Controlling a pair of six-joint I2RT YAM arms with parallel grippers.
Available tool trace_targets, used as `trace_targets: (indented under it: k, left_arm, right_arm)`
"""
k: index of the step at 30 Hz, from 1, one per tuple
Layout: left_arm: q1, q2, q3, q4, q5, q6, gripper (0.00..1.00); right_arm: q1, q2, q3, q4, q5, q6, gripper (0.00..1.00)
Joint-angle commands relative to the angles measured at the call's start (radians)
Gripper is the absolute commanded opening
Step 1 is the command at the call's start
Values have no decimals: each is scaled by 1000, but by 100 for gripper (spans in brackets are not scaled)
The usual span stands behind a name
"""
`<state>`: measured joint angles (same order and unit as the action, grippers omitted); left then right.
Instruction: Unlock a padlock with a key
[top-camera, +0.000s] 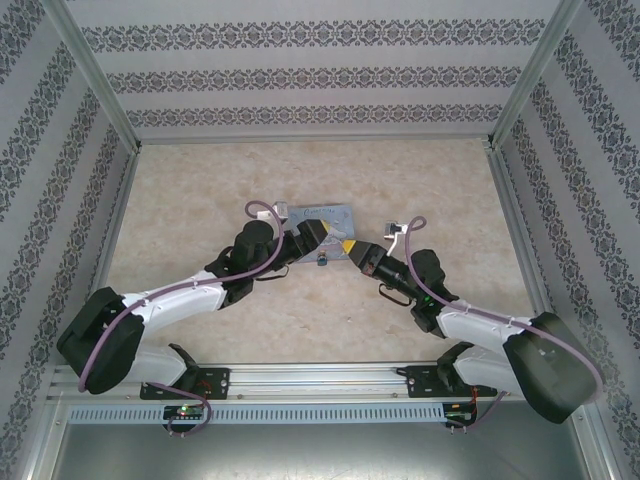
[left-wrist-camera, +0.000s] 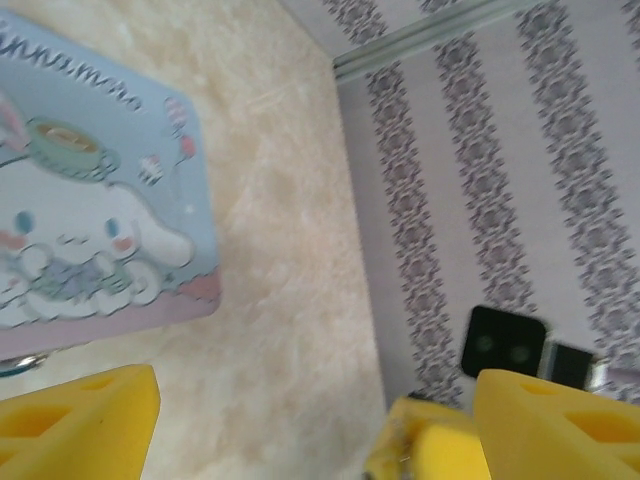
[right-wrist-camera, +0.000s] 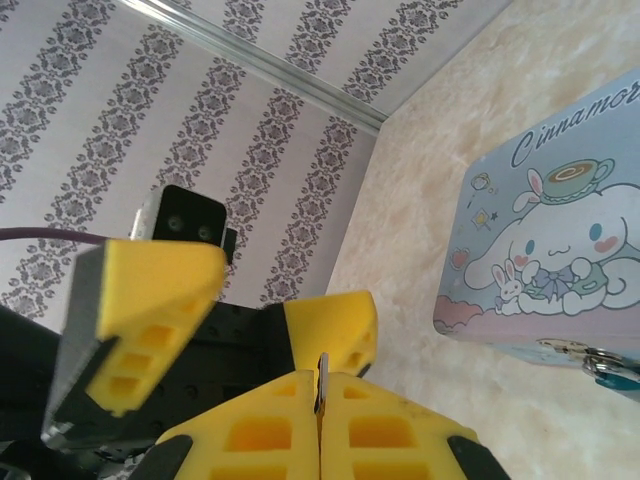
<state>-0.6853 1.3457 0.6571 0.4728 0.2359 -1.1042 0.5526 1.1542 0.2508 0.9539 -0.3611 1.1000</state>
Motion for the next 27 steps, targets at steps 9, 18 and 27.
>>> trace_targets:
  k: [9,18,27]
  left_arm:
    - [-16,60,-63,-150,86,251,79]
    - [-67,177,-39,-162,-40,424,69]
    - [-89,275,-29,-84,-208,544,66]
  right_arm:
    - [-68,-32,36,-205,41,-26,0]
    - [-115,146,220,-236,14,40,0]
    - [-111,375,384,-213,-45,70,0]
